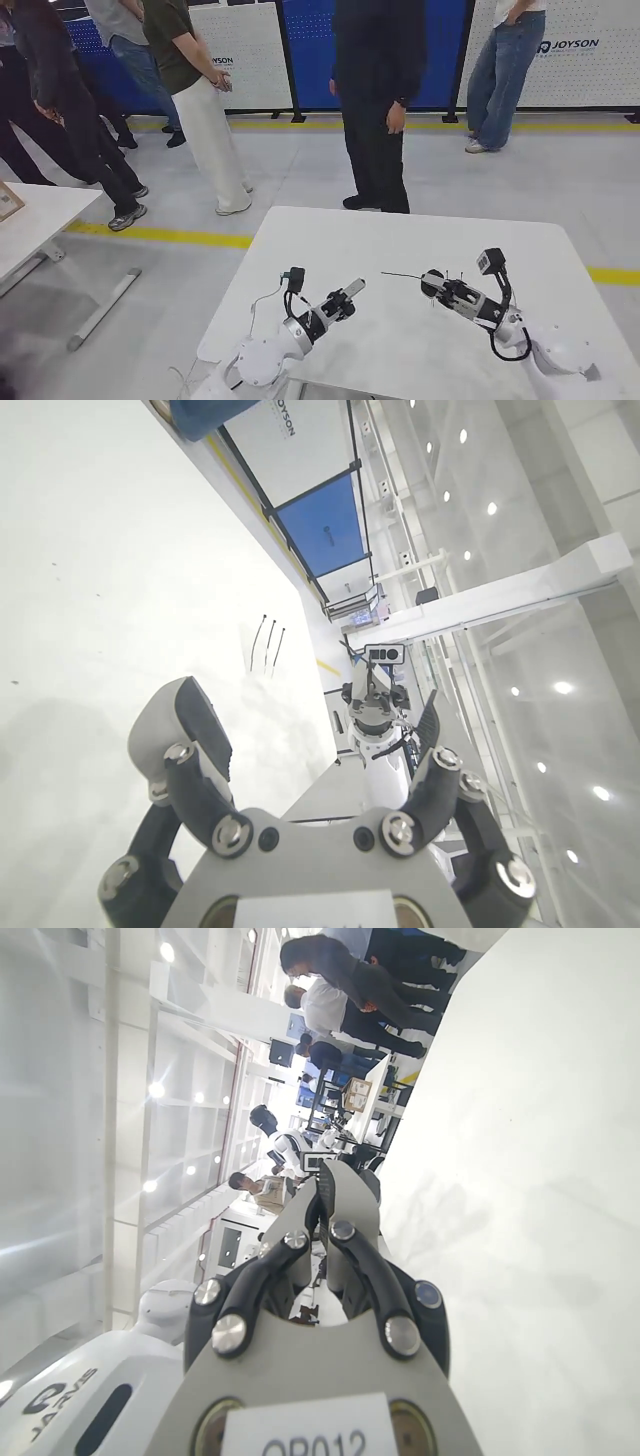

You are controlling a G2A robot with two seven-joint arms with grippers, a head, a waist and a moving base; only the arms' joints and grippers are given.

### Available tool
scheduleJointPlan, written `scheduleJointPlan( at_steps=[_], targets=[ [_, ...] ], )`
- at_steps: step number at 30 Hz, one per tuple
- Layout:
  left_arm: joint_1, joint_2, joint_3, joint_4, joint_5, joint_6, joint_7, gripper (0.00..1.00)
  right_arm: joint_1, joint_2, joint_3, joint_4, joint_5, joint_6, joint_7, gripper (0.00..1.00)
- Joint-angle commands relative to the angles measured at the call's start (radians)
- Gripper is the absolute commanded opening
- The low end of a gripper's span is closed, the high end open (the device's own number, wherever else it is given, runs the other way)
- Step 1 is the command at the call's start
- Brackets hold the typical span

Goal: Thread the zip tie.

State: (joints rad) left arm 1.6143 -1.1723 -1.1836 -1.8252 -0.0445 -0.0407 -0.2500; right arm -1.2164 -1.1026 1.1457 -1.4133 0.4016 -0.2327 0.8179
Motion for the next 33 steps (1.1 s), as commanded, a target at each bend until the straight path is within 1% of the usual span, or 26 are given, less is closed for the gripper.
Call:
scheduleJointPlan(
  at_steps=[1, 4, 7, 8, 19, 21, 24, 26, 33],
  targets=[
    [-0.015, -0.004, 0.027, 0.001, 0.004, 0.003, 0.005, 1.00, 0.000, -0.002, -0.012, -0.013, -0.030, 0.006, -0.024, 0.00],
    [-0.043, -0.011, 0.064, 0.012, -0.008, 0.013, 0.010, 1.00, 0.000, -0.006, -0.028, -0.023, -0.051, 0.015, -0.037, 0.00],
    [-0.075, -0.021, 0.099, 0.036, -0.020, 0.014, 0.042, 1.00, 0.003, -0.009, -0.044, -0.025, -0.067, 0.026, -0.028, 0.00],
    [-0.089, -0.026, 0.109, 0.052, -0.036, 0.014, 0.064, 1.00, 0.003, -0.009, -0.046, -0.024, -0.065, 0.029, -0.025, 0.00],
    [-0.092, -0.027, 0.111, 0.055, -0.039, 0.016, 0.068, 1.00, -0.002, -0.010, -0.047, -0.030, -0.058, 0.029, -0.032, 0.00],
    [-0.106, -0.030, 0.117, 0.062, -0.053, 0.023, 0.074, 1.00, -0.005, -0.011, -0.049, -0.034, -0.041, 0.033, -0.024, 0.00],
    [-0.139, -0.038, 0.139, 0.084, -0.065, 0.033, 0.088, 1.00, 0.000, -0.013, -0.055, -0.034, -0.041, 0.039, -0.013, 0.00],
    [-0.161, -0.043, 0.157, 0.106, -0.066, 0.053, 0.096, 1.00, 0.005, -0.014, -0.058, -0.030, -0.045, 0.047, -0.013, 0.00],
    [-0.161, -0.043, 0.157, 0.106, -0.066, 0.053, 0.096, 1.00, 0.005, -0.014, -0.058, -0.030, -0.045, 0.047, -0.013, 0.00]
  ],
)
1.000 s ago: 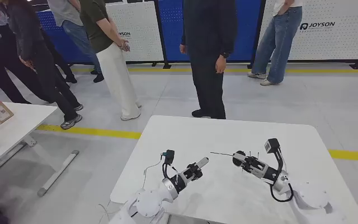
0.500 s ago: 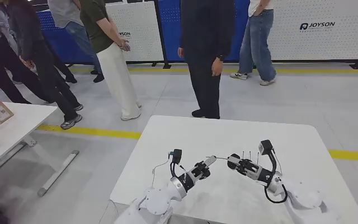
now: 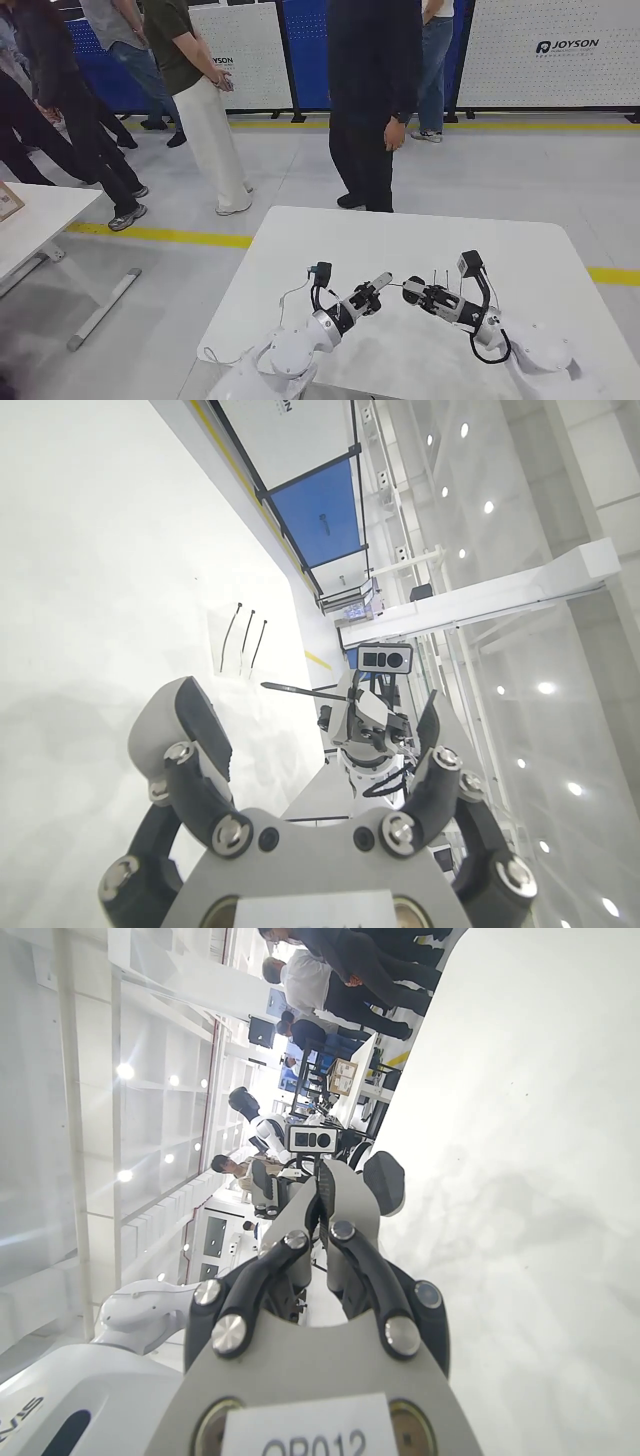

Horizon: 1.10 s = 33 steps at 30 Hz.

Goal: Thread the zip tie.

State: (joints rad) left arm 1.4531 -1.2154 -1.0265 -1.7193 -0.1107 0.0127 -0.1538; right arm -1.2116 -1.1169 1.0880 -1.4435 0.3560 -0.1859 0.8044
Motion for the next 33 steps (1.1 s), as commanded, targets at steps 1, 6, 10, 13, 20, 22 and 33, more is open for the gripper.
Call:
scheduleJointPlan(
  at_steps=[1, 6, 10, 13, 20, 22, 33],
  targets=[
    [0.000, 0.000, 0.000, 0.000, 0.000, 0.000, 0.000, 1.00, 0.000, 0.000, 0.000, 0.000, 0.000, 0.000, 0.000, 0.00],
    [-0.016, -0.009, 0.009, 0.012, -0.028, -0.020, 0.046, 1.00, 0.000, 0.000, 0.000, 0.000, 0.000, 0.000, 0.000, 0.00],
    [-0.018, -0.010, 0.016, 0.016, -0.030, -0.011, 0.043, 1.00, 0.000, 0.000, 0.000, 0.000, 0.000, 0.000, 0.000, 0.00],
    [-0.018, -0.010, 0.017, 0.017, -0.027, -0.013, 0.045, 1.00, 0.000, 0.000, 0.000, 0.000, 0.000, 0.000, 0.000, 0.00],
    [-0.016, -0.013, 0.014, 0.028, -0.038, -0.056, 0.051, 0.87, 0.000, 0.000, 0.000, 0.000, 0.000, 0.000, 0.000, 0.00],
    [-0.014, -0.013, 0.016, 0.028, -0.027, -0.062, 0.046, 0.56, 0.000, 0.000, 0.000, 0.000, 0.000, 0.000, 0.000, 0.00],
    [-0.008, -0.014, 0.015, 0.025, -0.020, -0.078, 0.047, 0.22, 0.000, 0.000, 0.000, 0.000, 0.000, 0.000, 0.000, 0.00]
  ],
)
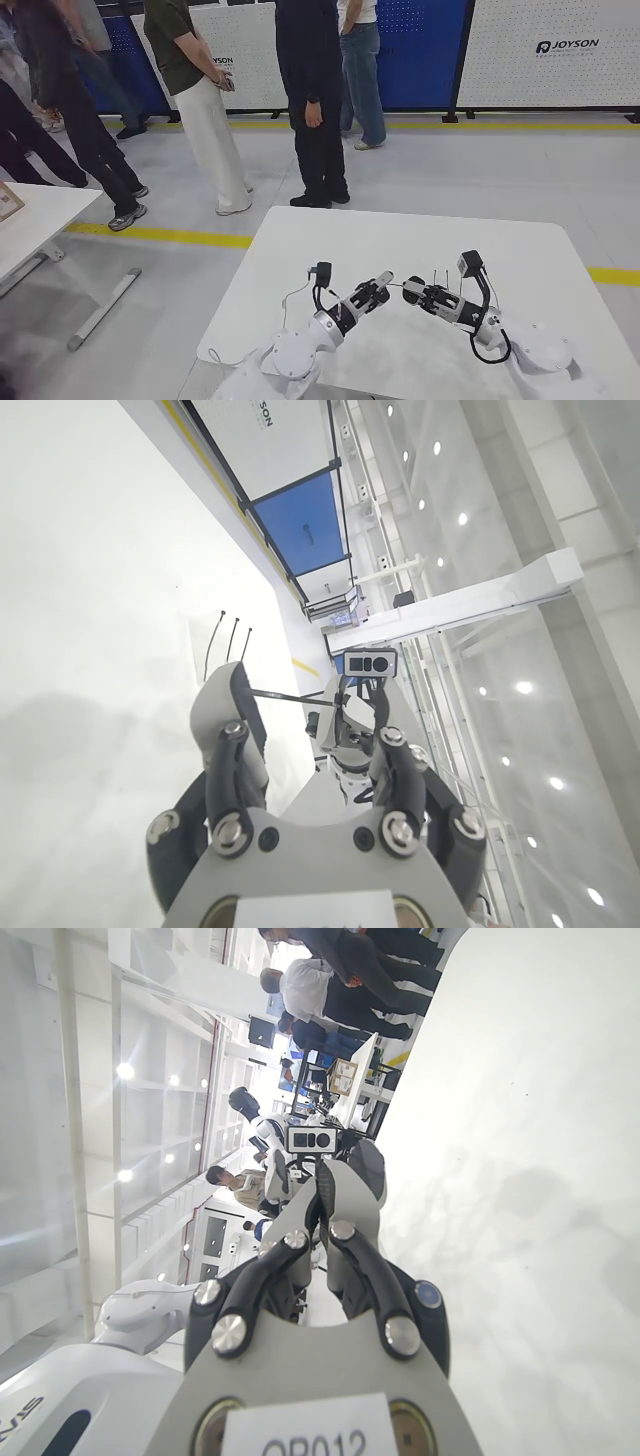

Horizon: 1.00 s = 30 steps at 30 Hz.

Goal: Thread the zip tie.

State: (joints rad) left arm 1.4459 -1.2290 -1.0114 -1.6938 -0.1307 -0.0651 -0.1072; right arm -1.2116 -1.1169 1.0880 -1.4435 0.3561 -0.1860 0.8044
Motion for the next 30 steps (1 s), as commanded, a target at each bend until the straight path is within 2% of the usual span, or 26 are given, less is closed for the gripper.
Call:
scheduleJointPlan(
  at_steps=[1, 2, 5, 8, 10, 12, 16, 17, 18, 19, 20, 30],
  targets=[
    [-0.001, 0.000, -0.001, -0.002, 0.000, 0.000, 0.000, 0.22, 0.000, 0.000, 0.000, 0.000, 0.000, 0.000, 0.000, 0.00],
    [-0.001, 0.000, -0.001, -0.003, 0.002, -0.001, -0.001, 0.16, 0.000, 0.000, 0.000, 0.000, 0.000, 0.000, 0.000, 0.00],
    [0.002, 0.000, 0.002, -0.004, 0.014, -0.005, -0.010, 0.09, 0.000, 0.000, 0.000, 0.000, 0.000, 0.000, 0.000, 0.00],
    [0.007, 0.002, -0.002, -0.011, 0.014, -0.005, -0.024, 0.14, 0.000, 0.000, 0.000, 0.000, 0.000, 0.000, 0.000, 0.00],
    [0.013, 0.002, -0.003, -0.015, 0.016, -0.007, -0.024, 0.24, 0.000, 0.000, 0.000, 0.000, 0.000, 0.000, 0.000, 0.00],
    [0.015, 0.003, -0.005, -0.018, 0.023, -0.007, -0.026, 0.30, 0.000, 0.000, 0.000, 0.000, 0.000, 0.000, 0.000, 0.00],
    [0.018, 0.003, -0.006, -0.020, 0.026, -0.008, -0.023, 0.20, 0.000, 0.000, 0.000, 0.000, 0.000, 0.000, 0.000, 0.00],
    [0.019, 0.003, -0.007, -0.020, 0.024, -0.009, -0.021, 0.20, 0.000, 0.000, 0.000, 0.000, 0.000, 0.000, 0.000, 0.00],
    [0.019, 0.003, -0.007, -0.019, 0.023, -0.010, -0.019, 0.13, 0.000, 0.000, 0.000, 0.000, 0.000, 0.000, 0.000, 0.00],
    [0.019, 0.002, -0.008, -0.018, 0.022, -0.011, -0.018, 0.10, 0.000, 0.000, 0.000, 0.000, 0.000, 0.000, 0.000, 0.00],
    [0.019, 0.002, -0.008, -0.017, 0.022, -0.013, -0.017, 0.00, 0.000, 0.000, 0.000, 0.000, 0.000, 0.000, 0.000, 0.00],
    [0.023, 0.001, -0.003, -0.011, 0.033, -0.025, -0.014, 0.00, 0.000, 0.000, 0.000, 0.000, 0.000, 0.000, 0.000, 0.00]
  ],
)
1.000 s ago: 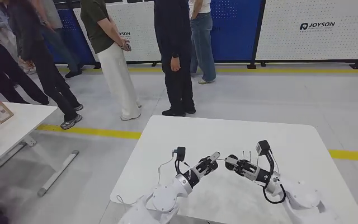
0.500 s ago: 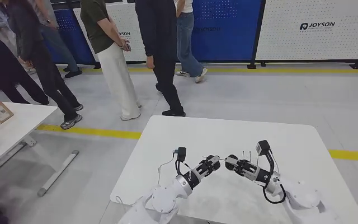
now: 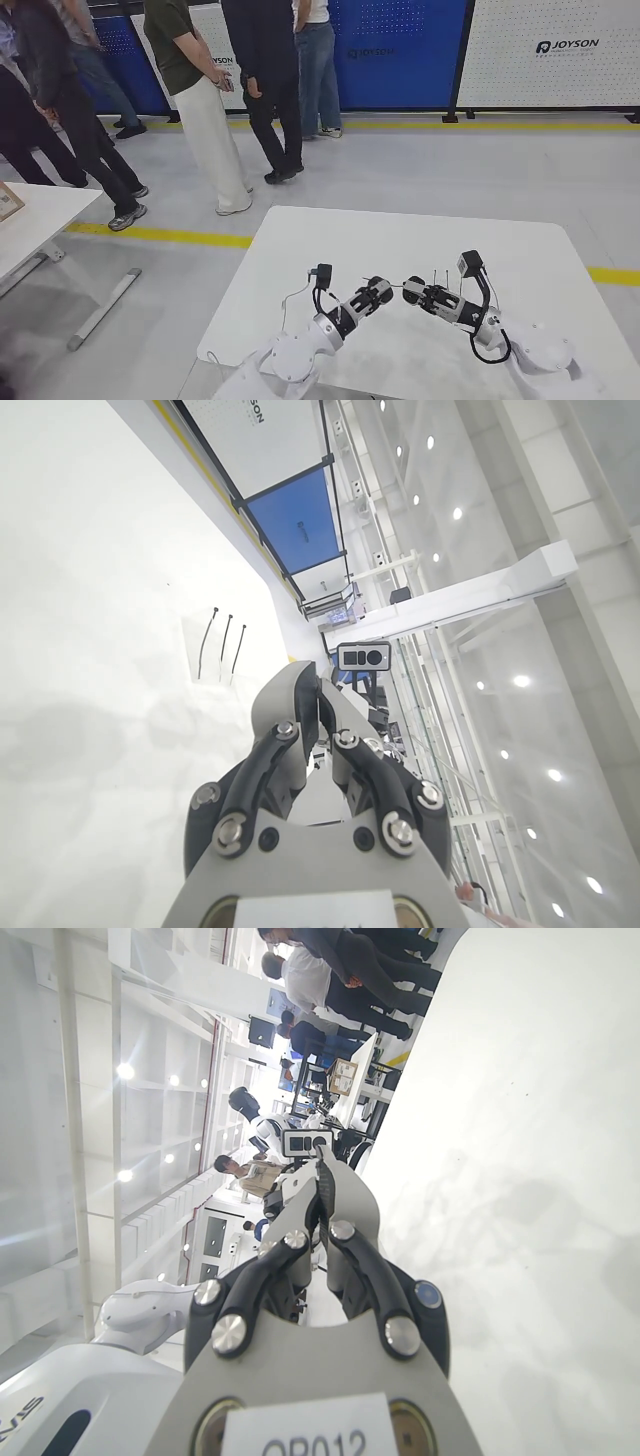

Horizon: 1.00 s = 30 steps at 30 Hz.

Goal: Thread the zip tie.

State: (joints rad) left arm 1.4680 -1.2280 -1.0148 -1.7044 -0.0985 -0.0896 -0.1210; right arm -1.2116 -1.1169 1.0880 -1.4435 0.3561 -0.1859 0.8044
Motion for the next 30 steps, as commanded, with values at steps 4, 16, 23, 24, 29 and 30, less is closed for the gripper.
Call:
scheduleJointPlan(
  at_steps=[4, 16, 23, 24, 29, 30],
  targets=[
    [0.004, 0.000, 0.000, -0.005, 0.003, -0.004, -0.001, 0.00, -0.002, 0.000, 0.000, -0.001, 0.000, 0.001, -0.004, 1.00],
    [0.029, 0.002, -0.017, -0.030, -0.012, -0.008, 0.014, 0.00, -0.082, 0.018, 0.104, -0.031, 0.022, -0.033, -0.022, 1.00],
    [0.038, 0.002, -0.017, -0.012, -0.024, 0.004, 0.003, 0.00, -0.123, 0.028, 0.155, -0.037, 0.060, -0.048, 0.000, 1.00],
    [0.038, 0.002, -0.017, -0.012, -0.024, 0.004, 0.003, 0.00, -0.123, 0.028, 0.155, -0.037, 0.060, -0.048, 0.000, 1.00],
    [0.038, 0.002, -0.017, -0.012, -0.024, 0.004, 0.003, 0.00, -0.123, 0.028, 0.155, -0.037, 0.060, -0.048, 0.000, 1.00],
    [0.038, 0.002, -0.017, -0.012, -0.024, 0.004, 0.003, 0.00, -0.123, 0.028, 0.155, -0.037, 0.060, -0.048, 0.000, 1.00]
  ],
)
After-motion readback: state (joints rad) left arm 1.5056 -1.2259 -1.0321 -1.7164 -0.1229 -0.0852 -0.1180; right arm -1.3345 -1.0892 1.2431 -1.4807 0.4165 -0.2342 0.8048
